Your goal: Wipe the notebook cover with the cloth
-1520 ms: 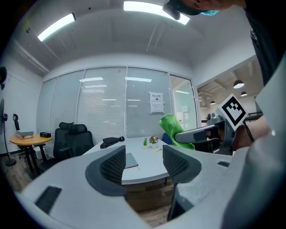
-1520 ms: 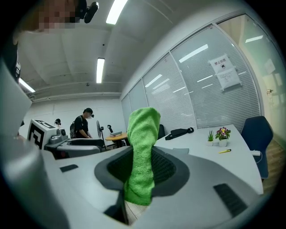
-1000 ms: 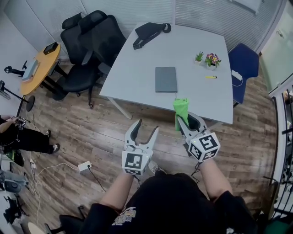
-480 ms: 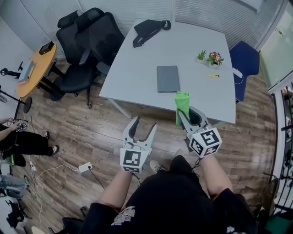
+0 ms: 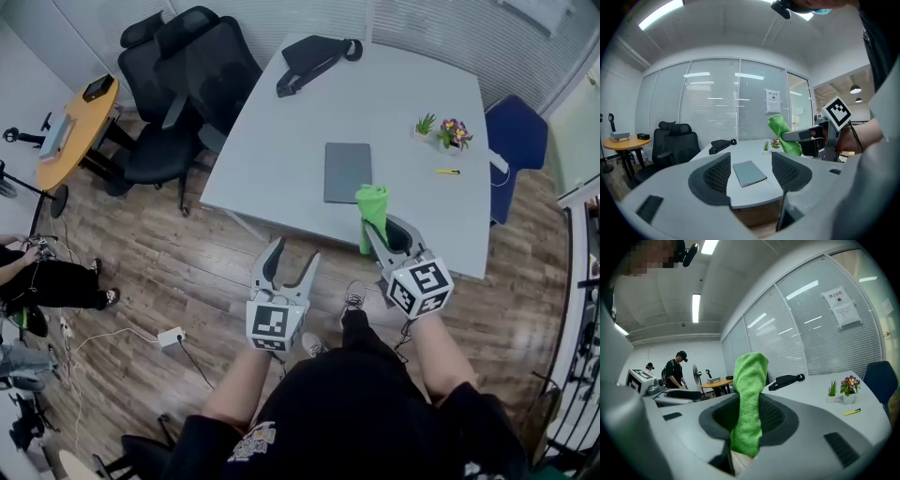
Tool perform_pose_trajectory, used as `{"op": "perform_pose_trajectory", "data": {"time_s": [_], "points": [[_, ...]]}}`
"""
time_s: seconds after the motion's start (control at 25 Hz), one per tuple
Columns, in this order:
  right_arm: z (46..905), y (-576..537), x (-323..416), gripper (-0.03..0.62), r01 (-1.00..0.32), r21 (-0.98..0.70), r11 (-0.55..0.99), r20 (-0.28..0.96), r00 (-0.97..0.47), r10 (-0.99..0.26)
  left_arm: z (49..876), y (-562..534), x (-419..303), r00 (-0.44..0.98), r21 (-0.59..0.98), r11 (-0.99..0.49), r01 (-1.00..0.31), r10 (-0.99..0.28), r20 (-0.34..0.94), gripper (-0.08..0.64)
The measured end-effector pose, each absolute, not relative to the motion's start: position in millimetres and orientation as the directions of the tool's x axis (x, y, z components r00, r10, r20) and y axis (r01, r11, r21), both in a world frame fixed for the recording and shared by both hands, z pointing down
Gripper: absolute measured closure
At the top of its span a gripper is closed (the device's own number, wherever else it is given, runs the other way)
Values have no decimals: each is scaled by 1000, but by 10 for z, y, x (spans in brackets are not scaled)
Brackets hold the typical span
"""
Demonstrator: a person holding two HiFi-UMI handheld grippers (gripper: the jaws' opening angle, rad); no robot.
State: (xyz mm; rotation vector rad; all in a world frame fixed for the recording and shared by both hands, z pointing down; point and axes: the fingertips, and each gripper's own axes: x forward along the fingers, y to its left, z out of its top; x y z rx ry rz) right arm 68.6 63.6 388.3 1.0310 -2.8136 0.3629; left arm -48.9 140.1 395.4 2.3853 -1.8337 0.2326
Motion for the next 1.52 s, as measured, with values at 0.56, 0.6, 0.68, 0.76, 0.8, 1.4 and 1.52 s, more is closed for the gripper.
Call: {"op": "perform_pose_trajectory", "data": {"time_s": [0.56, 0.6, 0.68, 0.76, 0.8, 1.4, 1.52], "points": [[4101, -515, 620, 482, -582, -210, 786, 236, -810, -536, 4313, 178, -422, 207, 22, -209, -978, -937, 282, 299], [4126, -567, 619, 482, -576, -213, 789, 241, -813, -529, 4339, 112, -414, 204, 24, -206, -978, -936, 288, 299], [4175, -669, 610, 482, -567, -222, 793, 250, -819, -516, 4384, -18, -403, 199, 26, -200, -979, -933, 300, 299], [4223, -767, 605, 482, -560, -231, 796, 257, -824, -505, 4420, -134, -388, 192, 25, -194, -981, -931, 310, 299], [4249, -813, 604, 482, -556, -236, 797, 260, -827, -499, 4437, -185, -381, 189, 26, -190, -981, -930, 315, 299], [4564, -1061, 498, 482, -551, -274, 788, 320, -825, -465, 5018, -524, -441, 206, 33, -213, -977, -876, 436, 299], [4600, -1151, 496, 482, -582, -262, 770, 335, -803, -493, 5201, -622, -458, 246, 46, -255, -966, -849, 468, 299]]}}
